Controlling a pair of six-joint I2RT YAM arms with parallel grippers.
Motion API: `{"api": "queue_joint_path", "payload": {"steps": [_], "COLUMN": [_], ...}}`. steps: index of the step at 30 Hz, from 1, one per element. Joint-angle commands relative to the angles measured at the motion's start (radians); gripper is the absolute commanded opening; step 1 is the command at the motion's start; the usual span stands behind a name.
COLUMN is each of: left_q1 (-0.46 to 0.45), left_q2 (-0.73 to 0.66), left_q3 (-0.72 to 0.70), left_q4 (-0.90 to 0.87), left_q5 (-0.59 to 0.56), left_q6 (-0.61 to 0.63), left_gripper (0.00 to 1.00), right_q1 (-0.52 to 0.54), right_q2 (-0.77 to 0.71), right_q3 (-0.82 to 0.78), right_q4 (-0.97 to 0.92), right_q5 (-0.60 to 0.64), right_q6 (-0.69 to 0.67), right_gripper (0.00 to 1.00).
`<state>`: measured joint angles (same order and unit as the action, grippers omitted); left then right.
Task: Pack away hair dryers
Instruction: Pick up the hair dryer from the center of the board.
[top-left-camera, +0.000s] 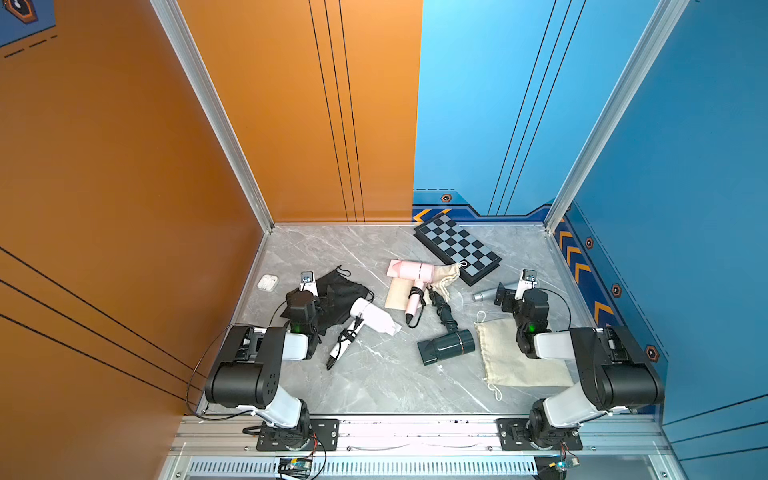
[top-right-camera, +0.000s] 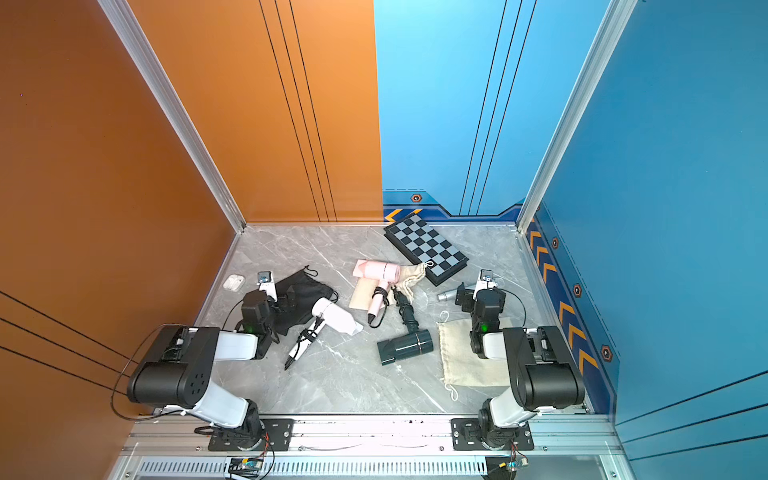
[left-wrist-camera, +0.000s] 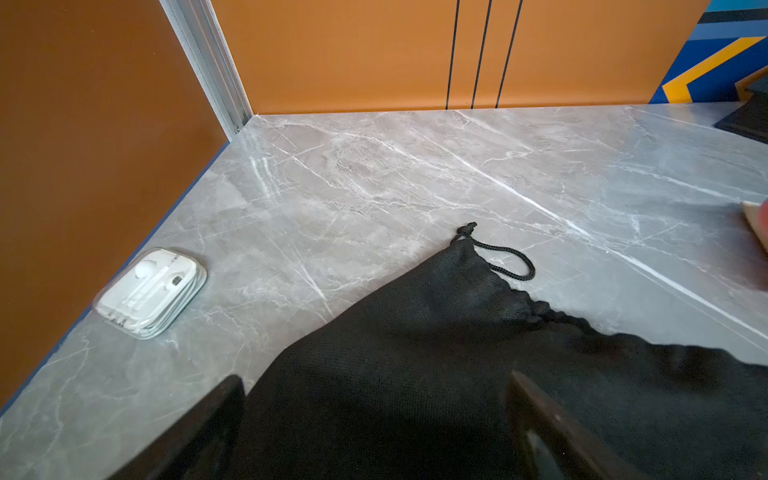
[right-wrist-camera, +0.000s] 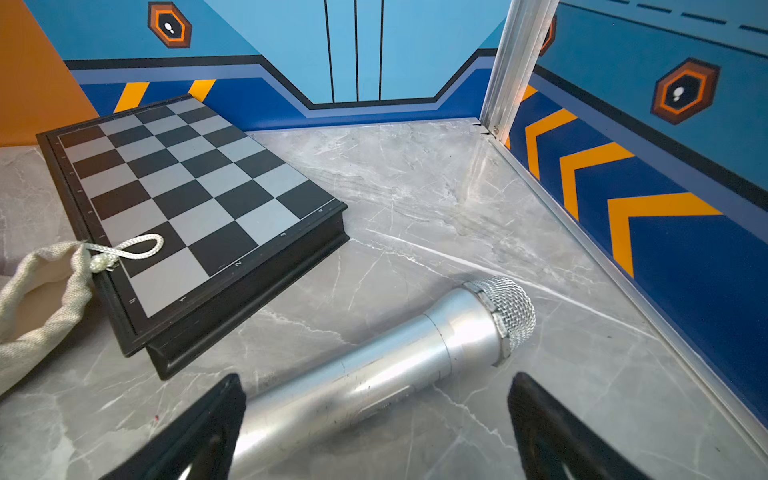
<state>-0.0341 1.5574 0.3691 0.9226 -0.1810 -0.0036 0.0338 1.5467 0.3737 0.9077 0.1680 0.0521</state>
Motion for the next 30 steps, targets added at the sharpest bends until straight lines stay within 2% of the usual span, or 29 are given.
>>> {"api": "queue_joint_path", "payload": {"steps": [1, 30], "left_q1": [-0.005, 0.007], "left_q2": [0.003, 0.009], "left_q3": [0.014, 0.019], "left_q4": [-0.012, -0.016], "left_q5": [0.015, 0.027], "left_q6": [0.014, 0.006], "left_gripper": [0.98, 0.98], "right_q1": [0.001, 0.004], "right_q2": [-0.002, -0.005], "right_q3": [-0.001, -0.001], "right_q4": [-0.001, -0.001], "right_q5": [-0.005, 0.013], "right_q6": [0.009, 0.012], "right_gripper": [1.0, 1.0]}}
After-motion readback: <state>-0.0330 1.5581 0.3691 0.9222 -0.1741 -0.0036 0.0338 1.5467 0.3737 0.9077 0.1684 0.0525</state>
